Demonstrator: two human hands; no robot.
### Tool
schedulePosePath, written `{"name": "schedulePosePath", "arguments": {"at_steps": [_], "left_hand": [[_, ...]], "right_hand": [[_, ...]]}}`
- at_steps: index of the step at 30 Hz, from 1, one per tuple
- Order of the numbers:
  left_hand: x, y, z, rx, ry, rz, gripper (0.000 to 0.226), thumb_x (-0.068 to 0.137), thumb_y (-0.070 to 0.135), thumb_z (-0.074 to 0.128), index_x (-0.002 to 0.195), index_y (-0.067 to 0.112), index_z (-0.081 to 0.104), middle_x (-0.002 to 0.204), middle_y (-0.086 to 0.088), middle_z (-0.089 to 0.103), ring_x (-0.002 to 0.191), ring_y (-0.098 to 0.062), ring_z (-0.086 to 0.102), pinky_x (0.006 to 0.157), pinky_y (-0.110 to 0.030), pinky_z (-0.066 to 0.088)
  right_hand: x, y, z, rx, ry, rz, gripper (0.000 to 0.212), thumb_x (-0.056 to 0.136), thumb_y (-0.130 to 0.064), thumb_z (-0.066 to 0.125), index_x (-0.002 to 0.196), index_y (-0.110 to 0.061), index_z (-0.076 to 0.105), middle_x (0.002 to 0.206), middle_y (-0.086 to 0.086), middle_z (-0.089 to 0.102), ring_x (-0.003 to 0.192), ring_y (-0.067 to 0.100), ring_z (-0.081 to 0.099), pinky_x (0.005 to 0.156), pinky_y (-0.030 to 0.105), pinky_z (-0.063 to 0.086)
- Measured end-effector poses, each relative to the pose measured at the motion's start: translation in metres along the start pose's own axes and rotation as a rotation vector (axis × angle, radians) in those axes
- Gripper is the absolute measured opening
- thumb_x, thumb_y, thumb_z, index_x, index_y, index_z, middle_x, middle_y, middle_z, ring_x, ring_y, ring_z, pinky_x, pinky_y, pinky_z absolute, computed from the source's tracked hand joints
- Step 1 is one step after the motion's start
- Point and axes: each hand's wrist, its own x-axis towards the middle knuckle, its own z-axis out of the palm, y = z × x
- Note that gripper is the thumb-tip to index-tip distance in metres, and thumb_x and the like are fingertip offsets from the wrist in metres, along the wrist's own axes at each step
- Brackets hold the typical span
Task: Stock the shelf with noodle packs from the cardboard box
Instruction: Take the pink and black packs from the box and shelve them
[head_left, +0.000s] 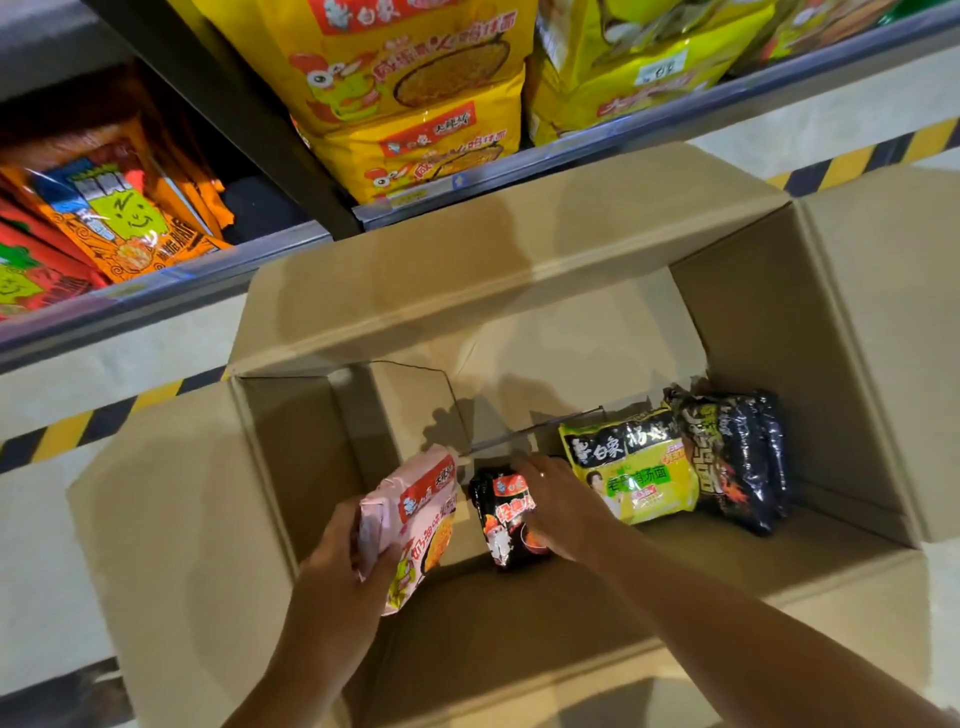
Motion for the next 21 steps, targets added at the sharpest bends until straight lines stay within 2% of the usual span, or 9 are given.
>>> {"name": "schedulePosePath", "arguments": {"at_steps": [3, 6, 8, 12, 15, 17, 19, 21], "left_hand": [[0.007, -0.006, -0.001, -0.013, 0.004, 0.013, 0.041, 0.089, 0.026, 0.067, 0.127, 0.026, 0.052, 0.115, 0.008, 0.065, 0.098, -0.015, 0.068, 0.064, -0.019, 0.059], [0.014, -0.008, 0.004, -0.054, 0.017, 0.023, 0.034, 0.093, 0.018, 0.063, 0.125, 0.024, 0.052, 0.113, 0.004, 0.064, 0.094, -0.008, 0.064, 0.058, -0.009, 0.053], [0.018, -0.007, 0.006, -0.080, 0.021, 0.026, 0.033, 0.093, 0.013, 0.063, 0.124, 0.019, 0.053, 0.111, 0.002, 0.064, 0.093, -0.008, 0.063, 0.058, -0.006, 0.051], [0.023, -0.008, 0.009, -0.132, 0.032, 0.024, 0.029, 0.093, 0.010, 0.065, 0.119, 0.019, 0.055, 0.108, 0.002, 0.066, 0.096, -0.010, 0.065, 0.059, -0.010, 0.052], [0.023, -0.010, 0.007, -0.161, 0.023, 0.016, 0.031, 0.094, 0.013, 0.063, 0.122, 0.021, 0.053, 0.113, 0.001, 0.064, 0.100, -0.010, 0.064, 0.060, -0.012, 0.055], [0.022, -0.011, 0.005, -0.165, 0.023, 0.016, 0.032, 0.094, 0.015, 0.063, 0.122, 0.024, 0.051, 0.115, 0.001, 0.064, 0.100, -0.010, 0.064, 0.060, -0.013, 0.056], [0.021, -0.013, 0.002, -0.160, 0.034, 0.027, 0.031, 0.094, 0.016, 0.063, 0.121, 0.025, 0.051, 0.114, 0.001, 0.064, 0.100, -0.010, 0.064, 0.060, -0.013, 0.056], [0.021, -0.017, 0.001, -0.176, 0.035, 0.021, 0.033, 0.094, 0.018, 0.063, 0.123, 0.027, 0.051, 0.115, 0.003, 0.065, 0.103, -0.014, 0.065, 0.062, -0.018, 0.057]], "right_hand": [[0.018, -0.001, 0.008, -0.249, -0.003, 0.066, 0.089, 0.087, -0.022, 0.071, 0.155, -0.010, 0.015, 0.154, 0.012, 0.028, 0.140, 0.030, 0.031, 0.114, 0.038, 0.037], [0.026, 0.001, 0.015, -0.333, -0.054, 0.158, 0.093, 0.086, -0.023, 0.072, 0.154, -0.007, 0.012, 0.148, 0.014, 0.032, 0.136, 0.030, 0.035, 0.111, 0.039, 0.039], [0.027, -0.001, 0.016, -0.408, -0.068, 0.172, 0.088, 0.085, -0.019, 0.071, 0.152, -0.003, 0.017, 0.146, 0.016, 0.034, 0.134, 0.030, 0.036, 0.111, 0.039, 0.038], [0.026, -0.002, 0.005, -0.581, -0.084, 0.090, 0.072, 0.083, -0.014, 0.068, 0.145, -0.003, 0.032, 0.143, 0.019, 0.038, 0.133, 0.034, 0.035, 0.116, 0.044, 0.028], [0.025, 0.004, -0.001, -0.554, -0.055, -0.013, 0.064, 0.084, -0.017, 0.067, 0.141, -0.012, 0.040, 0.145, 0.016, 0.040, 0.135, 0.035, 0.035, 0.118, 0.047, 0.022], [0.023, 0.006, -0.003, -0.468, -0.079, -0.082, 0.064, 0.087, -0.013, 0.064, 0.145, -0.020, 0.038, 0.150, 0.013, 0.037, 0.136, 0.036, 0.035, 0.118, 0.049, 0.023], [0.019, 0.004, -0.004, -0.361, -0.139, -0.131, 0.075, 0.085, -0.011, 0.068, 0.150, -0.028, 0.034, 0.155, 0.009, 0.030, 0.135, 0.035, 0.039, 0.111, 0.049, 0.036], [0.015, 0.005, -0.001, -0.193, -0.165, -0.137, 0.082, 0.082, -0.008, 0.072, 0.150, -0.033, 0.033, 0.152, 0.003, 0.034, 0.131, 0.031, 0.047, 0.101, 0.045, 0.048]]}}
